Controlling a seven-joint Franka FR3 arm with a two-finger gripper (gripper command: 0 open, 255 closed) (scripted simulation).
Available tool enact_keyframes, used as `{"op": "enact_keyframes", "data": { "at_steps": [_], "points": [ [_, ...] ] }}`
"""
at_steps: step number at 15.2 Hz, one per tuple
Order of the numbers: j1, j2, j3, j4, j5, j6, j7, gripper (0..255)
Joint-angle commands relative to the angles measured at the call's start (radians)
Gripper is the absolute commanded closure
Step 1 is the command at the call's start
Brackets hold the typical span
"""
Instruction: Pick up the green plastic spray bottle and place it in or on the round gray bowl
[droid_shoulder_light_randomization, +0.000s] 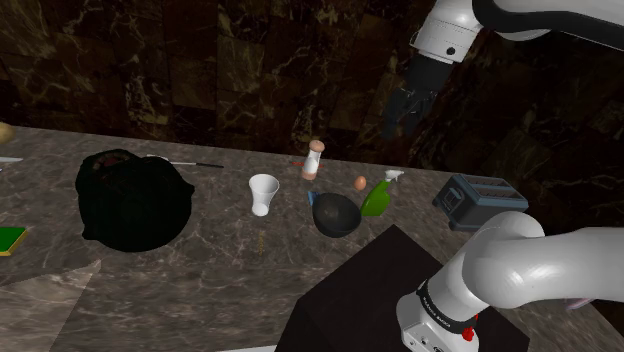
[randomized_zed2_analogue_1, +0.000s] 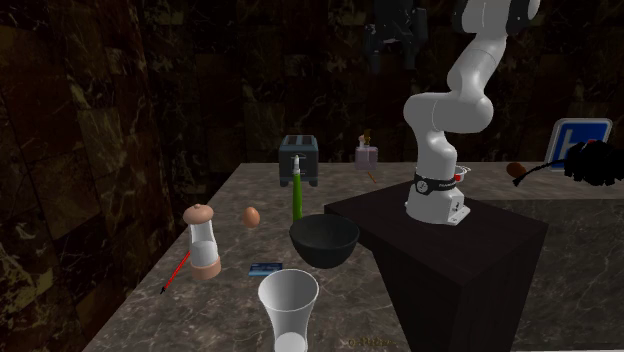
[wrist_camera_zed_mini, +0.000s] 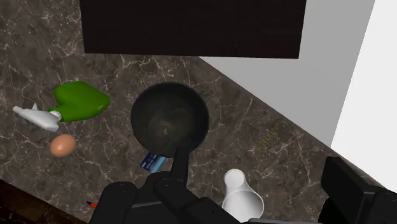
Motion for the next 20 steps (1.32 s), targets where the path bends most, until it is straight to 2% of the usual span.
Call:
{"op": "enact_keyframes", "data": {
  "at_steps": [1,11,20],
  "points": [
    [0.000,0.000,0.000,0.000,0.000,0.000,0.000,0],
    [0.000,-0.036,-0.202,-0.231,-0.202,0.190,-0.407,0],
    [-0.013,0.114,-0.416,-0.305,-0.387,0.443,-0.759,0]
  ]
}}
